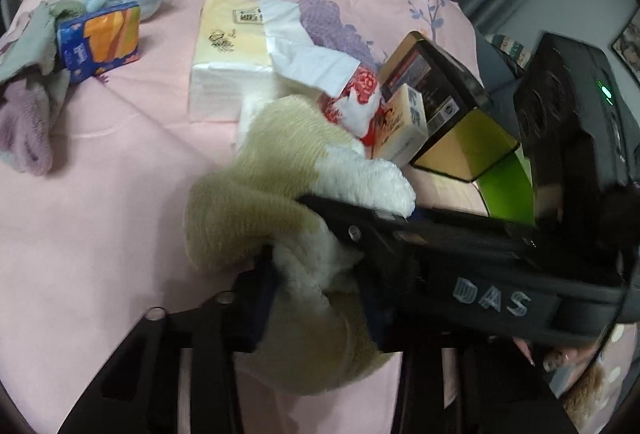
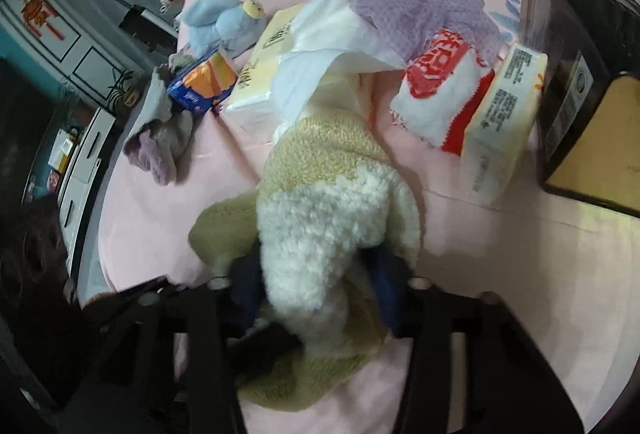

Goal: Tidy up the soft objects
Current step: 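Carry the cream towel with the right gripper over the green box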

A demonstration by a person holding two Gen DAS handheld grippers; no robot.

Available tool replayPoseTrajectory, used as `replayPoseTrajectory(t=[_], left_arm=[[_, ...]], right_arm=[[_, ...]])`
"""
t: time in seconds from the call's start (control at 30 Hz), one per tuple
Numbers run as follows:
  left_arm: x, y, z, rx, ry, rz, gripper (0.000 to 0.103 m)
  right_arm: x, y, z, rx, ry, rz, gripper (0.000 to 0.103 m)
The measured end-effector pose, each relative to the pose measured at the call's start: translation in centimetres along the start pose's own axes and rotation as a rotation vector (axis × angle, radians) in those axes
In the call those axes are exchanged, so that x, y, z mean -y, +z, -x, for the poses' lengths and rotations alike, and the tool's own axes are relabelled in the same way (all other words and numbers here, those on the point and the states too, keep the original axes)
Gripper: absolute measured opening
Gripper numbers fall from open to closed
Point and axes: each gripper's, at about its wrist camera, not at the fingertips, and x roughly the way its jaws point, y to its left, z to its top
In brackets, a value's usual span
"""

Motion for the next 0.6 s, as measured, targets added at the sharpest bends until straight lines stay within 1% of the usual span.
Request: replayPoseTrajectory(t=[0.07, 0.17, 0.27, 0.3, 0.4, 0.5, 0.6], left_arm=[[0.8, 0.3, 0.2, 0.014, 0.007, -0.037, 0.033], [2.7, 0.7, 1.3, 0.067, 0.029, -0.118, 0.032], [4.8, 1.4, 2.9, 0.126, 0.012, -0.188, 0.032], [5.6, 1.7, 3.4, 0.145, 0.005, -0.210, 0.032], [8.5, 3.0, 4.4, 0.200, -0.031, -0.271, 0.032], [11.9, 4.2, 5.0, 0.264, -0.087, -0.352, 0.032], [14.7, 5.6, 4.5, 0.289, -0.152, -0.402, 0.031]], right_arm=[[0.3, -0.1, 0.5, 0.016, 0.019, -0.005, 0.029], [0.4, 0.2, 2.2, 0.065, 0.042, -0.017, 0.026], [0.0, 0.3, 5.3, 0.150, 0.020, -0.002, 0.026], [-0.1, 0.4, 6.8, 0.194, 0.007, 0.004, 0.026], [-0.1, 0.6, 10.6, 0.295, -0.036, 0.007, 0.026], [0.8, 0.6, 14.7, 0.405, -0.102, -0.008, 0.026], [2.3, 0.2, 17.6, 0.492, -0.154, -0.035, 0.026]])
